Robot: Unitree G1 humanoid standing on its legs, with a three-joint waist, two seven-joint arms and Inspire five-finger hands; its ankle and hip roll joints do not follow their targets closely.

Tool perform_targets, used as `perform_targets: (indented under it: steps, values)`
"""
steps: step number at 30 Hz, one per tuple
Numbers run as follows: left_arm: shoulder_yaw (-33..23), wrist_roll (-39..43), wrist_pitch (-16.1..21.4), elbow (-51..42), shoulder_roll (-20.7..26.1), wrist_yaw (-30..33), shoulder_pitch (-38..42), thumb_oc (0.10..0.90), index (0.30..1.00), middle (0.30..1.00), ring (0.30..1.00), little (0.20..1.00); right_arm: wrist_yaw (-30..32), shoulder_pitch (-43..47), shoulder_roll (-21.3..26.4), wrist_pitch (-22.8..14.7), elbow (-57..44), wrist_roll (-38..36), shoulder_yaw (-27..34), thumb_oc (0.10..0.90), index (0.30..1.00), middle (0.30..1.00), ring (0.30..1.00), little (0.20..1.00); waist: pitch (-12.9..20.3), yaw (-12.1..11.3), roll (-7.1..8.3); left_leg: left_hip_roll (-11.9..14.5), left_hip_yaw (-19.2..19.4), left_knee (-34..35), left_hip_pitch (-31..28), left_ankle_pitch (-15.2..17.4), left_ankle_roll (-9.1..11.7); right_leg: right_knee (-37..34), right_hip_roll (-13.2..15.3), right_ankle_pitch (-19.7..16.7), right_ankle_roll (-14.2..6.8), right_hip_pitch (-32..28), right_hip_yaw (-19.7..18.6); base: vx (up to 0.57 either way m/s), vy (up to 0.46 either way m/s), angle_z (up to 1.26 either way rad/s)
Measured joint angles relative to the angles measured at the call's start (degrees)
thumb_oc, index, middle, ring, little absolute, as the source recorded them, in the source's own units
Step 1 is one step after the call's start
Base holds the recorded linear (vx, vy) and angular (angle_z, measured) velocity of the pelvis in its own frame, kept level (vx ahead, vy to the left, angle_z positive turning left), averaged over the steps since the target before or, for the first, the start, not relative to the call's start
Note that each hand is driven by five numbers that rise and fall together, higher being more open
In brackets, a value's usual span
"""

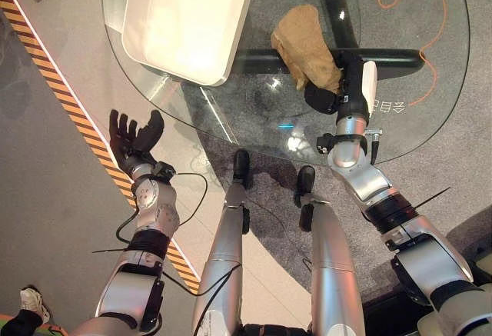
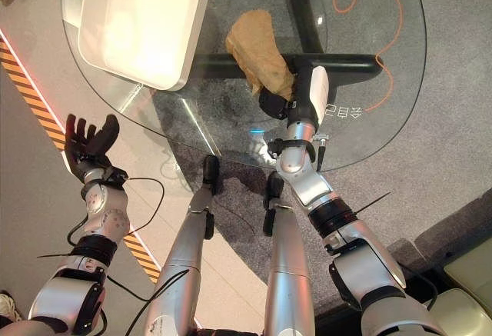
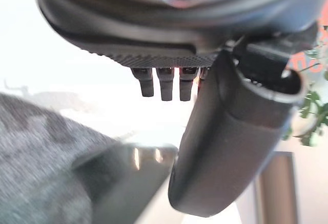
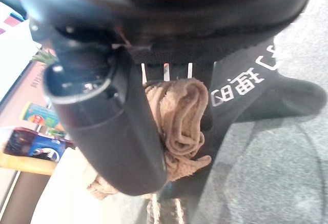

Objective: Wipe the table with a cloth and put it in the basket.

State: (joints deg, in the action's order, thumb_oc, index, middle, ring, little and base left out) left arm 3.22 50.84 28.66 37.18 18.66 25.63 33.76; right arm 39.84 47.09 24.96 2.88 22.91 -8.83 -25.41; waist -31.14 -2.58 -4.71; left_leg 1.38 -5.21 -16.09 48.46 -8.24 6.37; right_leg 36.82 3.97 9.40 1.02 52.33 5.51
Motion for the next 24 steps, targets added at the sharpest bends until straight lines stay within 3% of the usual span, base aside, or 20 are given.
perform_targets:
  steps: [6, 14, 24]
  values:
    - [-0.06, -1.47, 2.17, -7.08, -0.66, 0.28, -0.79, 0.800, 0.900, 0.900, 0.900, 0.900, 0.02, -3.24, -0.41, -1.31, -6.73, 2.76, 2.59, 0.100, 0.300, 0.300, 0.300, 0.200, -0.08, 0.29, 0.27, -0.04, 0.01, -0.01, 0.02, 0.03, -0.04, 0.08, 0.02, -0.11, -0.12, -0.12, 0.03, 0.00, 0.000, 0.00]
    - [0.13, -3.03, 2.26, -16.49, -4.11, -0.42, -3.19, 0.800, 0.900, 0.900, 0.900, 0.900, -0.24, -5.68, -2.50, -2.74, -11.01, 6.12, 4.25, 0.100, 0.300, 0.300, 0.300, 0.200, -0.06, 1.48, 0.46, -0.10, 0.02, -0.11, -0.14, 0.06, -0.10, -0.04, 0.04, -0.19, -0.24, -0.27, 0.02, 0.00, 0.000, 0.00]
    - [0.59, -0.90, 2.18, -25.33, -4.86, -10.77, -4.55, 0.800, 0.900, 0.900, 0.900, 0.900, -4.24, -8.65, -3.07, -3.82, -15.36, 7.28, 5.31, 0.100, 0.300, 0.300, 0.300, 0.200, -0.06, 1.61, 0.47, -0.13, 0.14, -0.08, -0.19, 0.33, -0.51, -0.03, 0.03, -0.19, -0.26, -0.27, -0.15, 0.00, 0.000, 0.00]
